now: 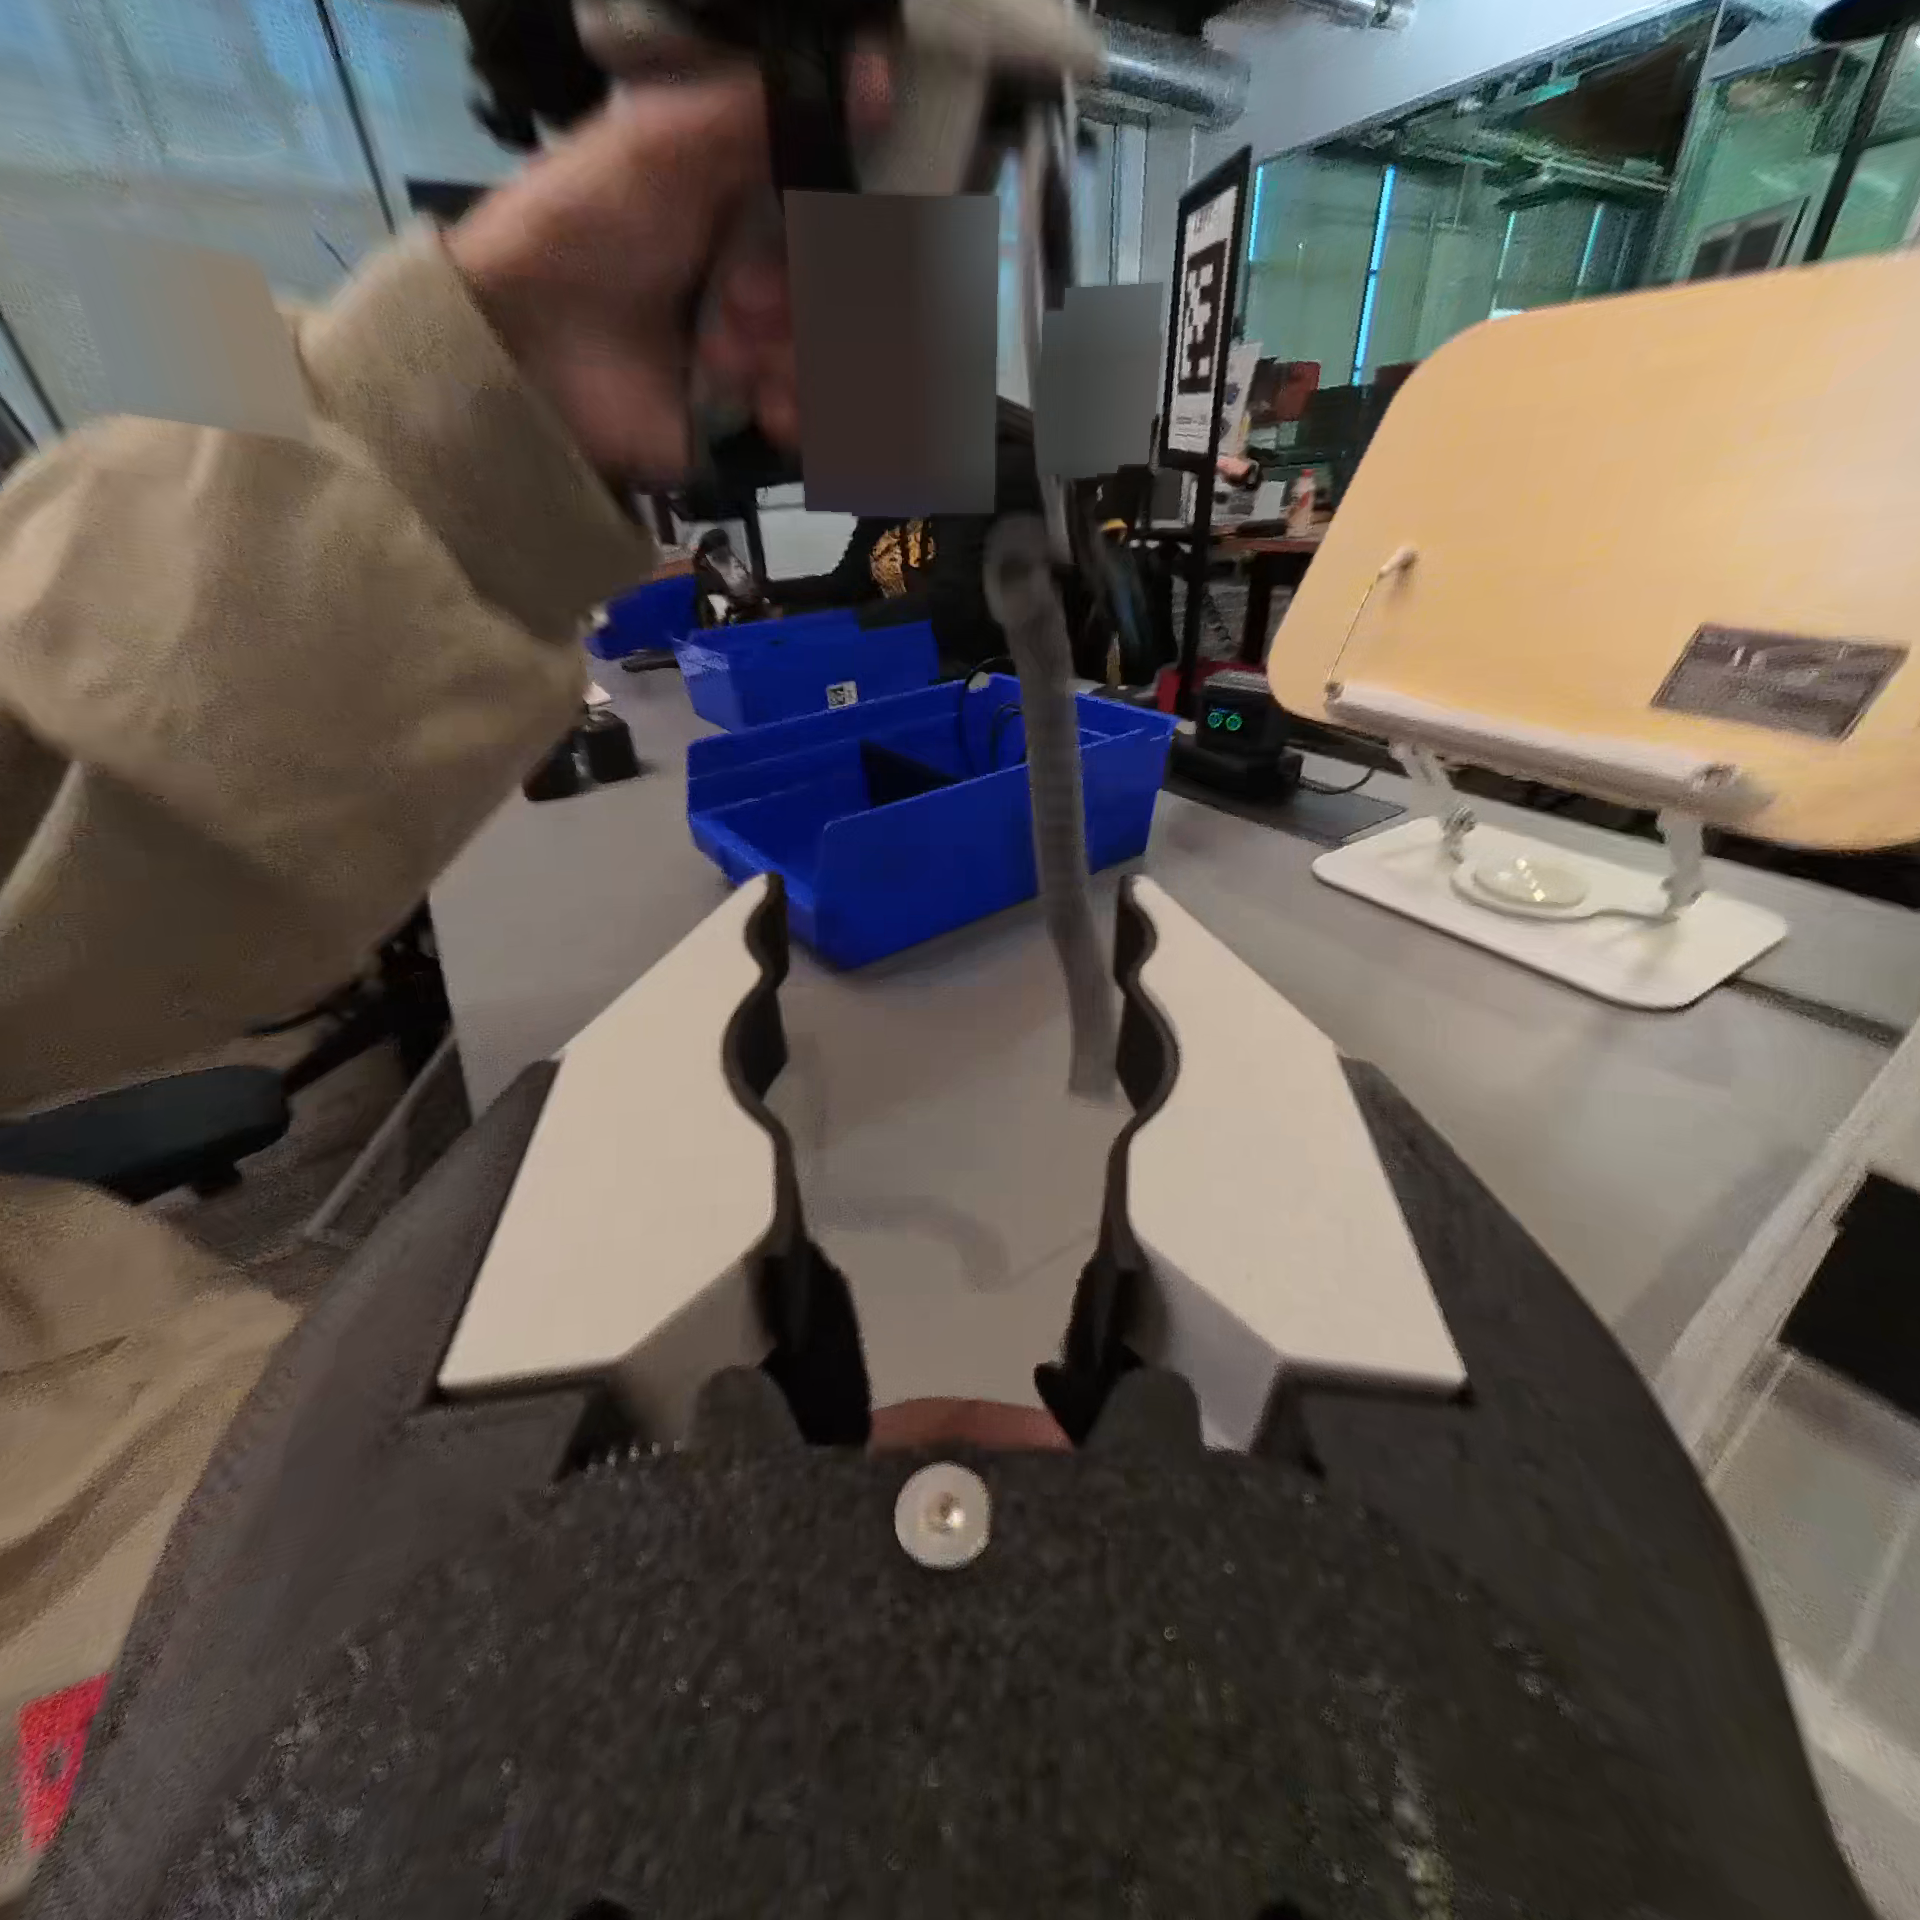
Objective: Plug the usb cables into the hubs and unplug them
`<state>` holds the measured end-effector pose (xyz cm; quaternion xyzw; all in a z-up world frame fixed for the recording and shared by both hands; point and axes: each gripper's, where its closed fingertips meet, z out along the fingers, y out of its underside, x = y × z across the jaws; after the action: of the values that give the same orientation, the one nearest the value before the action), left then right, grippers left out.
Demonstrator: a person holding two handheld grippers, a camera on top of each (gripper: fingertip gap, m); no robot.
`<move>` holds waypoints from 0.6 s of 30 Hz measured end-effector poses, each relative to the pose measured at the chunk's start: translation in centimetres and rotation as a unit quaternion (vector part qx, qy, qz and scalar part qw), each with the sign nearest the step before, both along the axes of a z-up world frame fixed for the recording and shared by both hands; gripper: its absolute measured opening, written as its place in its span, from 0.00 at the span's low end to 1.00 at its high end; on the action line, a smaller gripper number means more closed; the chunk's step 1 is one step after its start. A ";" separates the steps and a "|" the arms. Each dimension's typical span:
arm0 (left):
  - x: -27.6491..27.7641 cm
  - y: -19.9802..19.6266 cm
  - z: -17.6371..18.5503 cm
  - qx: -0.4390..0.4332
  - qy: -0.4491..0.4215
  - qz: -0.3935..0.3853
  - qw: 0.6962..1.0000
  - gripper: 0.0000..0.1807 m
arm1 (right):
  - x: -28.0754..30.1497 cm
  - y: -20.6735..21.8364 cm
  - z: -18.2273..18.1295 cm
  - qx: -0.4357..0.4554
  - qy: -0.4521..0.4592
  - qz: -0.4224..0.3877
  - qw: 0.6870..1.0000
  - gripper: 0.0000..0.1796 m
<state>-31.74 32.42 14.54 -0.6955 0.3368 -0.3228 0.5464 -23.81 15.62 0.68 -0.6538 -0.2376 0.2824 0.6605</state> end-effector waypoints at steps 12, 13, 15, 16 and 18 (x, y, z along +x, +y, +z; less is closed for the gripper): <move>4.5 -2.5 -13.1 -0.121 -0.054 0.015 0.991 0.17 | -2.9 9.5 -1.2 -0.084 -0.102 -0.069 0.989 0.24; 4.6 -3.0 -13.3 -0.120 -0.058 0.018 0.991 0.17 | -3.3 9.7 -1.4 -0.083 -0.099 -0.070 0.989 0.23; 4.9 -3.9 -13.8 -0.121 -0.066 0.019 0.990 0.17 | -3.4 10.0 -1.5 -0.061 -0.115 -0.093 0.987 0.19; 5.1 -4.5 -14.1 -0.124 -0.071 0.013 0.990 0.17 | -3.2 10.2 -1.6 -0.048 -0.131 -0.113 0.984 0.17; 5.7 -5.7 -14.7 -0.138 -0.075 -0.004 0.988 0.18 | -3.0 10.1 -1.4 -0.019 -0.145 -0.131 0.981 0.12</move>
<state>-26.07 26.67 -0.16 -0.7365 0.2498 -0.4200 0.4678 -26.84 25.68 -0.73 -0.7257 -0.2379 0.1000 0.6378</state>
